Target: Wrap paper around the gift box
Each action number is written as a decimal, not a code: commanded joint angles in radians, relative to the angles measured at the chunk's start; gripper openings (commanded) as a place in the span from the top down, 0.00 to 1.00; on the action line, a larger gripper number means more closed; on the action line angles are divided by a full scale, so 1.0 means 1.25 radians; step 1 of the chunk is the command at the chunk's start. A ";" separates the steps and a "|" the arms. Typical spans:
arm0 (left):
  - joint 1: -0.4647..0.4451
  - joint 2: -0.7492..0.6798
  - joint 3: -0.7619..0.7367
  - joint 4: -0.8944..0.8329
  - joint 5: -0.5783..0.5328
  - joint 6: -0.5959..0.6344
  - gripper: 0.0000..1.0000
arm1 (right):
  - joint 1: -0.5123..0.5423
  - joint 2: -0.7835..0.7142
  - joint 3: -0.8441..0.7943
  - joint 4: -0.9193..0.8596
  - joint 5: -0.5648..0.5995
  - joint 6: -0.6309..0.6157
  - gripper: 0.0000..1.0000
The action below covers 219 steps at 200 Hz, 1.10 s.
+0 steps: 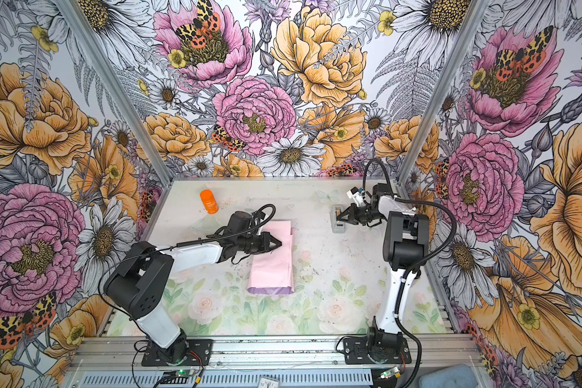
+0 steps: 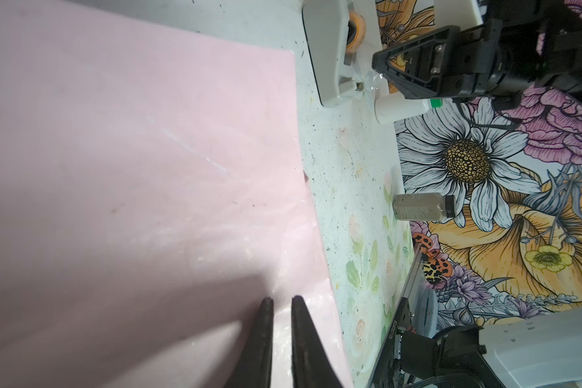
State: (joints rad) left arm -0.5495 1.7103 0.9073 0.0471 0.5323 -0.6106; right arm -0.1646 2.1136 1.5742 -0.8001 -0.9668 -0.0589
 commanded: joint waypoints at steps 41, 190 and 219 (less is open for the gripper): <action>0.003 0.023 -0.021 -0.086 -0.057 0.019 0.85 | -0.005 -0.124 -0.097 -0.001 0.003 0.077 1.00; -0.002 0.013 -0.023 -0.086 -0.057 0.020 0.85 | -0.005 -0.216 -0.404 0.302 0.095 0.295 1.00; -0.003 0.015 -0.022 -0.087 -0.060 0.020 0.85 | -0.003 -0.193 -0.408 0.313 0.103 0.305 1.00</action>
State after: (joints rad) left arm -0.5499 1.7100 0.9073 0.0463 0.5320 -0.6102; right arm -0.1696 1.8423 1.0695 -0.4606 -0.8589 0.2970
